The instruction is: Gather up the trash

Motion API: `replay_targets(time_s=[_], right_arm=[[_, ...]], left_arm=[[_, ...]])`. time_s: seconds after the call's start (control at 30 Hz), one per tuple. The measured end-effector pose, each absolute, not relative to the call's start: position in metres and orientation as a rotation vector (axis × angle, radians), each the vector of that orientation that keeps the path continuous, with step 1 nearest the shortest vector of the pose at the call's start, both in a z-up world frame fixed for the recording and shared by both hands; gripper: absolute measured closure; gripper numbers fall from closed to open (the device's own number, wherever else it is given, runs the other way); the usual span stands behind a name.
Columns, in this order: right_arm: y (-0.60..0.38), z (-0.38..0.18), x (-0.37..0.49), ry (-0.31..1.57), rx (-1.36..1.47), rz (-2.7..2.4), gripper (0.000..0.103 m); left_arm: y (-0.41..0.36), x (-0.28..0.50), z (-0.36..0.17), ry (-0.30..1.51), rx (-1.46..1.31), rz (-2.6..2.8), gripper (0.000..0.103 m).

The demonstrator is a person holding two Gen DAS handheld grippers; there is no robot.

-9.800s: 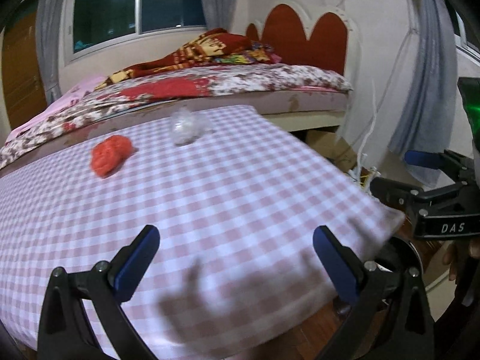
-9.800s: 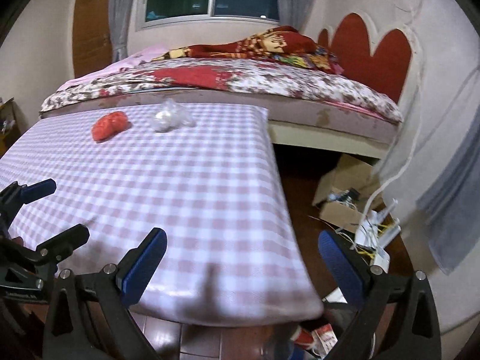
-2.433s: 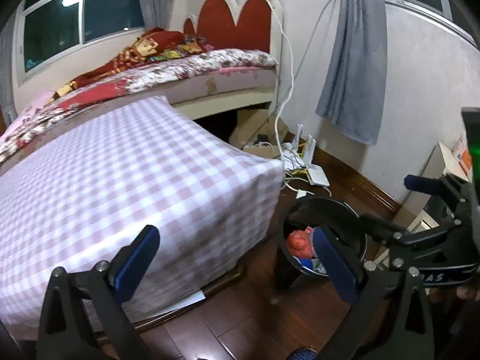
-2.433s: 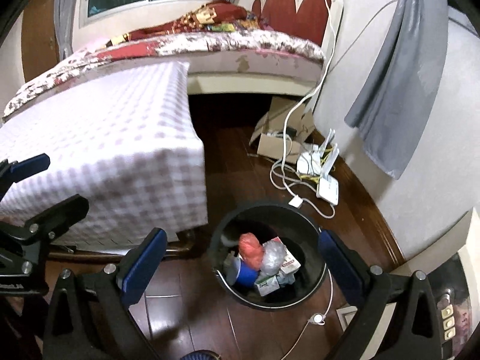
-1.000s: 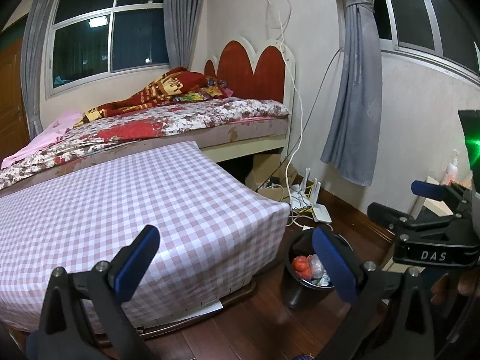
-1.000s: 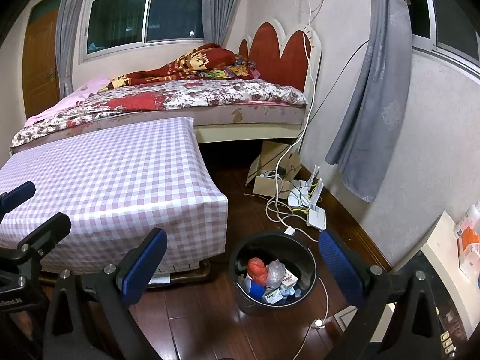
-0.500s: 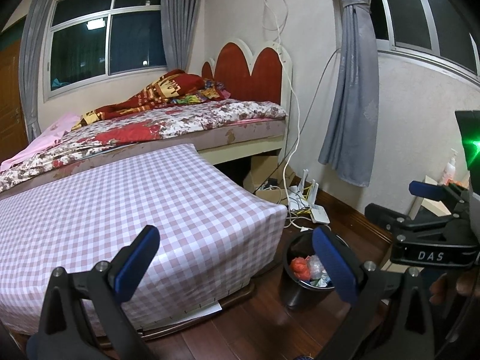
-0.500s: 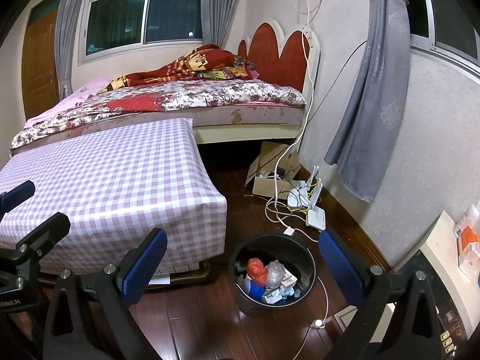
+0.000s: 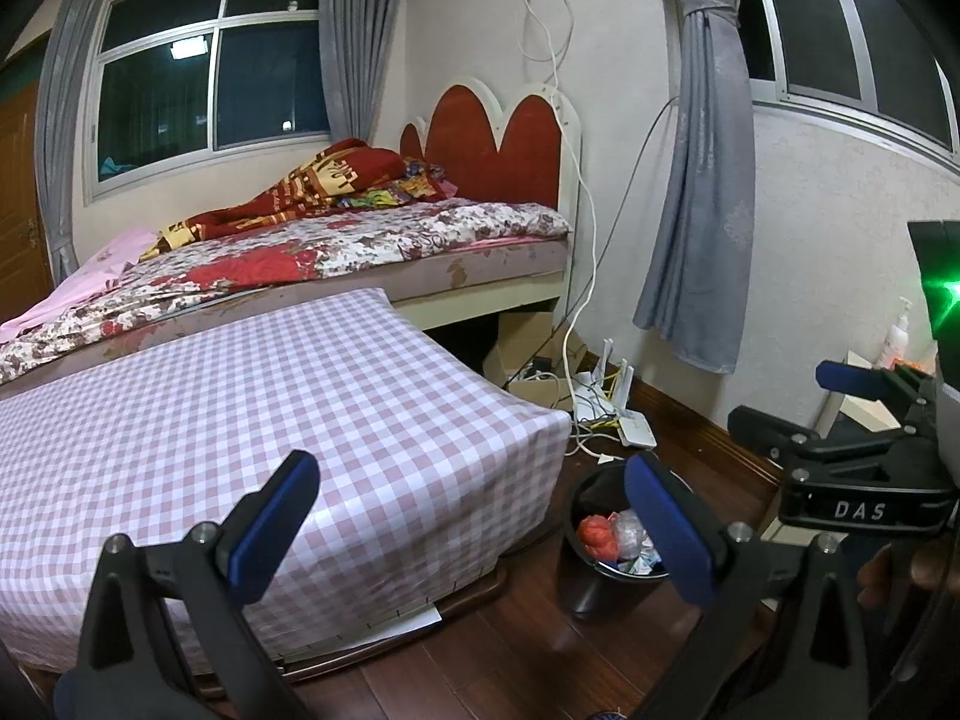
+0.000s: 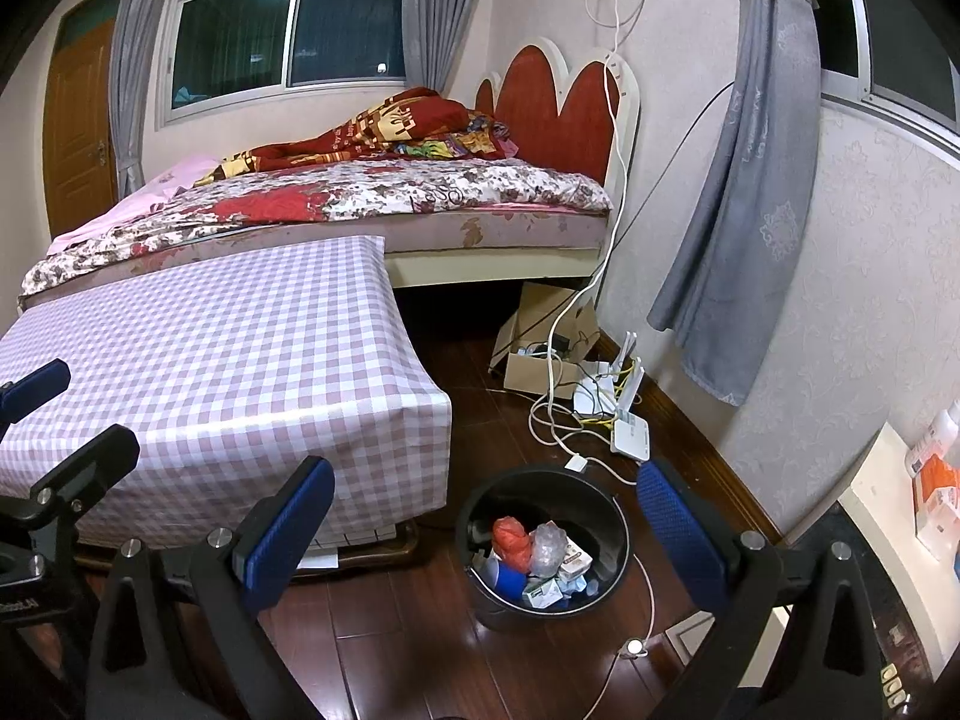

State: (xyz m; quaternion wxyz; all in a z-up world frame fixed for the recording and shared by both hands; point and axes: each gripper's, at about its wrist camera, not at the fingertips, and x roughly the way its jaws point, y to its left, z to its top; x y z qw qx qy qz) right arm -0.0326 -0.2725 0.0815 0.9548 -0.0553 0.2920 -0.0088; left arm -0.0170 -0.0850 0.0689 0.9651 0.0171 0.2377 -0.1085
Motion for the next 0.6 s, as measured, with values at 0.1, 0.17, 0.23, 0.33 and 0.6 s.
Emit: replay_targets(time_s=[0.1,0.17,0.23,0.33,0.6], right_arm=[[-0.2725,0.0815,-0.0326,0.594,-0.113,-0.018,0.001],[-0.2726,0.0815,-0.0324,0.594,-0.112,-0.018,0.001],[-0.2726,0.0816,-0.0324,0.594,-0.114,-0.018,0.001],[-0.2722,0.0816,-0.0325,0.594,-0.112,-0.019,0.001],[-0.2737,0.0817,-0.0321,0.596,-0.112,-0.02,0.001]], left_arm=[[-0.0854,-0.0166,0.0696,0.479,0.036,-0.222,0.001],[-0.0854,-0.0164,0.0697,0.48,0.039,-0.225,0.001],[-0.0849,-0.0161,0.0694,0.48,0.039,-0.229,0.001],[-0.0853,-0.0157,0.0695,0.48,0.04,-0.23,0.001],[-0.0856,-0.0158,0.0698,0.48,0.04,-0.233,0.001]])
